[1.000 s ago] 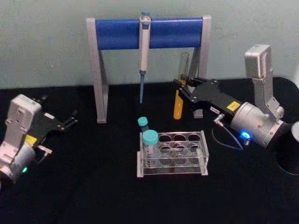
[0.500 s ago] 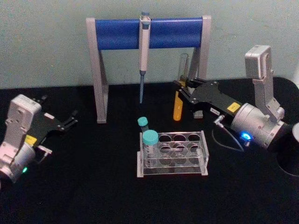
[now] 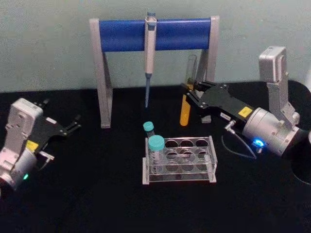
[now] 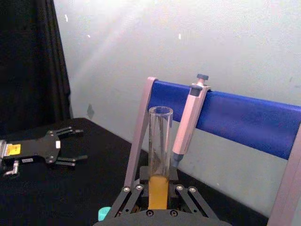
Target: Pick up the test tube from the test tube rack, shake it, then place it back into the test tube rack.
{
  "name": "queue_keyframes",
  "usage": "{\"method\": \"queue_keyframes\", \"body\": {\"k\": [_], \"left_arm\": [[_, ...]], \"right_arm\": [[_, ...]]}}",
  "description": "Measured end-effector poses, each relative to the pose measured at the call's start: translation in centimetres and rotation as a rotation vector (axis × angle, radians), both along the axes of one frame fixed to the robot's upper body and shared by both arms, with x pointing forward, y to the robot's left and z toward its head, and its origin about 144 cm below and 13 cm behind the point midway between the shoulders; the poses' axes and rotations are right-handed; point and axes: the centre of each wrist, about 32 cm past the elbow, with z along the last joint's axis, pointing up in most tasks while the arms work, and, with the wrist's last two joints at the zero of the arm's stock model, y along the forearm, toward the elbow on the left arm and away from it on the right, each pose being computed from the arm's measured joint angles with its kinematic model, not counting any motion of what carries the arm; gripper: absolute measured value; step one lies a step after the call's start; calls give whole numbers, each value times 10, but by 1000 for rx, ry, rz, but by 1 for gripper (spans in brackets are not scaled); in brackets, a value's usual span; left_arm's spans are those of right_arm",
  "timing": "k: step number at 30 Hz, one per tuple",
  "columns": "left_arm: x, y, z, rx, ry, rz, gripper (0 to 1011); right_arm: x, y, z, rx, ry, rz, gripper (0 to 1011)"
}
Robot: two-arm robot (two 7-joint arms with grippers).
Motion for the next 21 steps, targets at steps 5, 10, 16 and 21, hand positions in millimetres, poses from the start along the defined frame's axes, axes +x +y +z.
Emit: {"method": "queue_keyframes", "body": {"k": [5, 10, 16, 21], "left_arm": [[0, 0, 0, 0, 0, 0, 1001], [0, 0, 0, 0, 0, 0, 1001], [0, 0, 0, 0, 0, 0, 1001], [0, 0, 0, 0, 0, 0, 1001]], "right_arm": [[-1, 0, 2, 4, -4, 4, 220], [-3, 0, 4, 7, -9, 12, 220], [-9, -2, 6, 9, -9, 36, 221], [-19, -5, 4, 9, 2, 53, 220]]}}
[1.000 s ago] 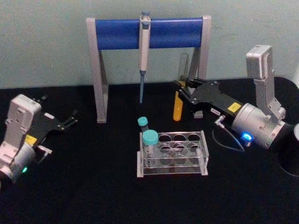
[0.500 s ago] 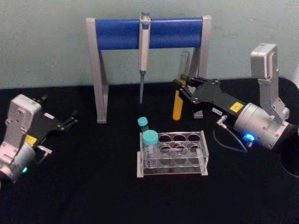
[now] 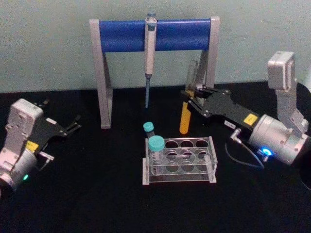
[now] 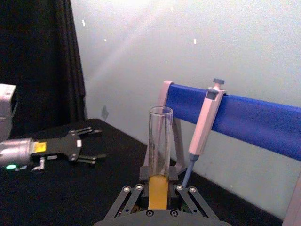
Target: Pick up the test tube from the test tube rack, shake it, then place it back into the test tube rack.
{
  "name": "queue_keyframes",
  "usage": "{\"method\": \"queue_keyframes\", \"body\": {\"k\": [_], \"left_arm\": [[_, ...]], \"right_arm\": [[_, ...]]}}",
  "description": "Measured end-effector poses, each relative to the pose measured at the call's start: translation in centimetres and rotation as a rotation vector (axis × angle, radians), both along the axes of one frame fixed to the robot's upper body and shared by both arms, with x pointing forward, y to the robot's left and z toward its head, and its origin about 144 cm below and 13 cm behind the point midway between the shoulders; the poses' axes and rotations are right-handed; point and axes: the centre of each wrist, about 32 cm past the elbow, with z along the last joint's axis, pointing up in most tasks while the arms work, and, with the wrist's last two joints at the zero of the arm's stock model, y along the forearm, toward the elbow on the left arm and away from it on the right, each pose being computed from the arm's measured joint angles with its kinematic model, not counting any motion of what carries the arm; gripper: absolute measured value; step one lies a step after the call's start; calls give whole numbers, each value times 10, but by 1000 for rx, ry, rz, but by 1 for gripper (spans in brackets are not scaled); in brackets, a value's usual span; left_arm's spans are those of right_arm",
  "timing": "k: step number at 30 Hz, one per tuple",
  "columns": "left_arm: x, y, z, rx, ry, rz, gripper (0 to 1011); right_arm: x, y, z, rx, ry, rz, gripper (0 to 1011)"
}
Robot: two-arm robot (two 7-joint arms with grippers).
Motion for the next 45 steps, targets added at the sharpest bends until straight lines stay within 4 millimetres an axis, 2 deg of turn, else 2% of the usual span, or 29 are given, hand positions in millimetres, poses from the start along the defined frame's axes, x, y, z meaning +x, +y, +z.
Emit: {"method": "queue_keyframes", "body": {"k": [6, 15, 28, 45], "left_arm": [[0, 0, 0, 0, 0, 0, 1001], [0, 0, 0, 0, 0, 0, 1001], [0, 0, 0, 0, 0, 0, 1001], [0, 0, 0, 0, 0, 0, 1001]], "right_arm": [[-14, -6, -4, -10, 17, 11, 221], [-22, -12, -13, -22, 45, -15, 220], [-14, -11, -24, -38, 56, -26, 220], [-5, -9, -28, -38, 48, -15, 220]]}}
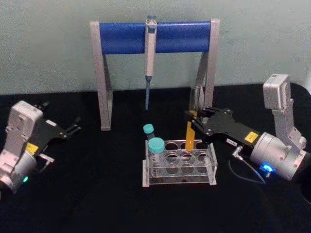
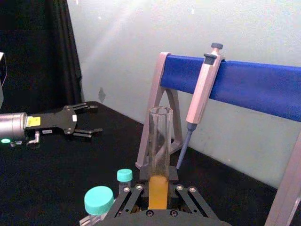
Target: Pick up the test tube from the test tube rack, shake it, then place it back into the test tube rack.
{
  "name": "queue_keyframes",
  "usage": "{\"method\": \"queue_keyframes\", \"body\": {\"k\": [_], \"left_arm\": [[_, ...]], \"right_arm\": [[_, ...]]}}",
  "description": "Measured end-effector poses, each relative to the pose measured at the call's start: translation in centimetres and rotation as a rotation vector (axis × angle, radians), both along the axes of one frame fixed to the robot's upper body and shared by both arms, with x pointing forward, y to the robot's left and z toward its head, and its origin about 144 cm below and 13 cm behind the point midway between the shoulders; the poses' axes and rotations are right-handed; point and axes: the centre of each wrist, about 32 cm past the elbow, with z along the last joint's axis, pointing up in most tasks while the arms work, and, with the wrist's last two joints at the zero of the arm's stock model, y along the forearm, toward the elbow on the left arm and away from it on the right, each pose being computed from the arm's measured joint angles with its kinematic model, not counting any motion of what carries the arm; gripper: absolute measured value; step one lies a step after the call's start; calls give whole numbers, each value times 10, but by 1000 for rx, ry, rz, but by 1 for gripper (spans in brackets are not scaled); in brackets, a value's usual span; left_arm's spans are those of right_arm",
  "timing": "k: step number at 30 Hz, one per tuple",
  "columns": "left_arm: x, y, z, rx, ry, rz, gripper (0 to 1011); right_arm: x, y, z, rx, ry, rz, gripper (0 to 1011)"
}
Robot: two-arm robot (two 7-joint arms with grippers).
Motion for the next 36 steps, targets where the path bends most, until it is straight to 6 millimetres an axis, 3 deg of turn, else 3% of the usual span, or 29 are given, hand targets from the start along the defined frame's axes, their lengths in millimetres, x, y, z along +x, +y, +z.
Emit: {"method": "queue_keyframes", "body": {"k": [36], "left_arm": [[0, 0, 0, 0, 0, 0, 1001]], "right_arm": [[4, 4, -17, -33, 56, -6, 220]]}}
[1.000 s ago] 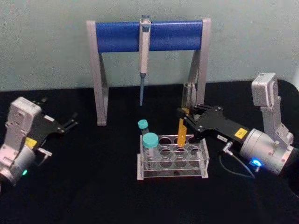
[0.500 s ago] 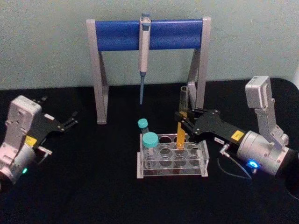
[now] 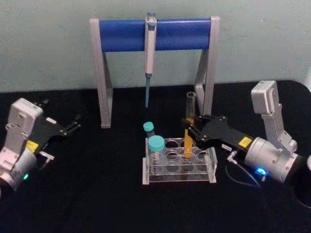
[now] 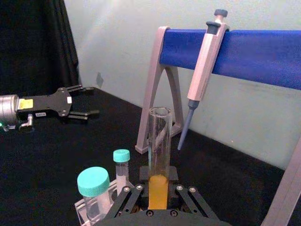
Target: Pick up the test tube from the test tube rack, shake it, then place it back into the test tube rack.
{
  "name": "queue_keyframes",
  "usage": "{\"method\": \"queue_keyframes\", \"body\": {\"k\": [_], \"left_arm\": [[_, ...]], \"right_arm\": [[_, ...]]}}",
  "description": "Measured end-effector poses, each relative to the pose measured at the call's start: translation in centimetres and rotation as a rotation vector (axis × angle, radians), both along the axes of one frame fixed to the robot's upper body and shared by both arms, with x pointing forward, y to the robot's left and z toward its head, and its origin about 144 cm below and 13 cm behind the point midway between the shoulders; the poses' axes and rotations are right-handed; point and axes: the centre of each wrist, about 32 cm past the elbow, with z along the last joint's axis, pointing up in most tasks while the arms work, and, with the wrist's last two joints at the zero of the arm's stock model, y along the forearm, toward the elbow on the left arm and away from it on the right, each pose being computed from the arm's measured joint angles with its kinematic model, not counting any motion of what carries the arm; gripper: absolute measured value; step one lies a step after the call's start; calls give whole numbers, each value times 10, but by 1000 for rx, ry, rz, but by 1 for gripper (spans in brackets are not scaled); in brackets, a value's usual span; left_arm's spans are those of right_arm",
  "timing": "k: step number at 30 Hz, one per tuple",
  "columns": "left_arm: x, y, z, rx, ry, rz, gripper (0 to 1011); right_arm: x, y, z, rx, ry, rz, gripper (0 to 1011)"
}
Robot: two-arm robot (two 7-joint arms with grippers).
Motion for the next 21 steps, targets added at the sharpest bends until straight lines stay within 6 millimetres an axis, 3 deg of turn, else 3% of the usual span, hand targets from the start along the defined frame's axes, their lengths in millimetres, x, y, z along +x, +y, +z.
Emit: {"method": "queue_keyframes", "body": {"k": [21], "left_arm": [[0, 0, 0, 0, 0, 0, 1001]], "right_arm": [[1, 1, -9, -6, 35, -1, 220]]}}
